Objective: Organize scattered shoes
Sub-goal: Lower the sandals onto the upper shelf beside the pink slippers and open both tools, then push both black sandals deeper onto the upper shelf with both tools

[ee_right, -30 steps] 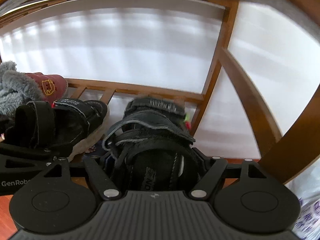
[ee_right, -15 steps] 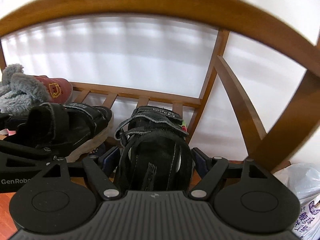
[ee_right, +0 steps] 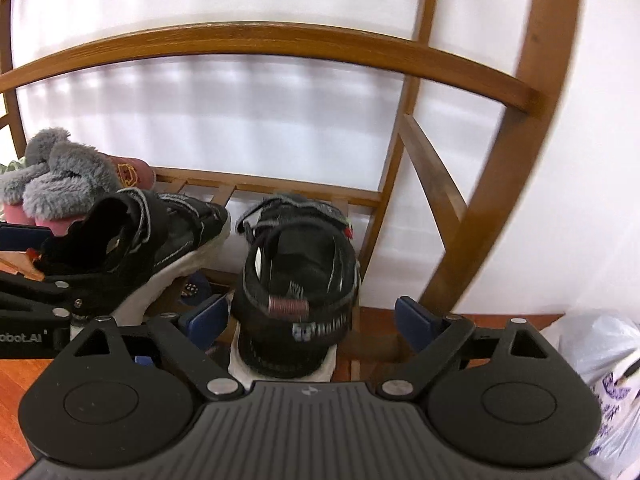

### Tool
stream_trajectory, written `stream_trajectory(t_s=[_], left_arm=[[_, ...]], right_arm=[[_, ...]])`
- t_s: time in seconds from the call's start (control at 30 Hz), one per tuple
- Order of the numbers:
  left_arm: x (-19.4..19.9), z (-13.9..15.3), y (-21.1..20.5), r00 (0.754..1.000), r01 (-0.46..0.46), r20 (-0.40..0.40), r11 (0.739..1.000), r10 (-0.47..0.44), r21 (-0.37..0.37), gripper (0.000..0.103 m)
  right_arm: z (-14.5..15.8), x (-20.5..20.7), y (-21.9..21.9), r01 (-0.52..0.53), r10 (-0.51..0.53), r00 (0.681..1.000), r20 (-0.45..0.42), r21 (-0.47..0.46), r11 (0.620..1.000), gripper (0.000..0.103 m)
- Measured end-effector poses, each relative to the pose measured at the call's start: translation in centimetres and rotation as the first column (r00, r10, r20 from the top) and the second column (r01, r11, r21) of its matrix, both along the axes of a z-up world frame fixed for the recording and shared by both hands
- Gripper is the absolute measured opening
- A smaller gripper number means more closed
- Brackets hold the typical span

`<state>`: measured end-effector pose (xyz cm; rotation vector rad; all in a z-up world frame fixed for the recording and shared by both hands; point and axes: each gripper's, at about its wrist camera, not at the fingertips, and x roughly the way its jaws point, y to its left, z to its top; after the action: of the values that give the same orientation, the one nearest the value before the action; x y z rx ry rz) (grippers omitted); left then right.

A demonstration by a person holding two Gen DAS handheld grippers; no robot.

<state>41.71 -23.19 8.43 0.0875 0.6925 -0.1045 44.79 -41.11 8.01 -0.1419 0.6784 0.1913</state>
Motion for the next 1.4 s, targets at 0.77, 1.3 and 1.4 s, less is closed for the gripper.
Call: stream_trajectory(t_s=[0.77, 1.3, 1.4], left_arm=[[-3.1, -4.0, 2.1, 1.0, 0.003, -0.024, 0.999, -0.004, -0.048, 0.027], [1.0, -4.4, -0.1, 0.999, 0.038, -0.006, 0.998, -0.039, -0.058, 0.027], [2.1, -4.6, -0.3, 0.999, 0.038, -0.003, 0.997, -0.038, -0.062, 0.03]], right_arm=[[-3.3, -3.4, -1.3, 0.007, -0.005, 1.0, -0.013, 0.142, 0.99, 0.045], [-3.6, -0.4, -0.6, 0.006, -0.005, 1.0, -0.007, 0.138, 0.99, 0.045], [-3.6, 0.2, -0.4, 0.007, -0.006, 1.0, -0.005, 0.137, 0.991, 0.045]])
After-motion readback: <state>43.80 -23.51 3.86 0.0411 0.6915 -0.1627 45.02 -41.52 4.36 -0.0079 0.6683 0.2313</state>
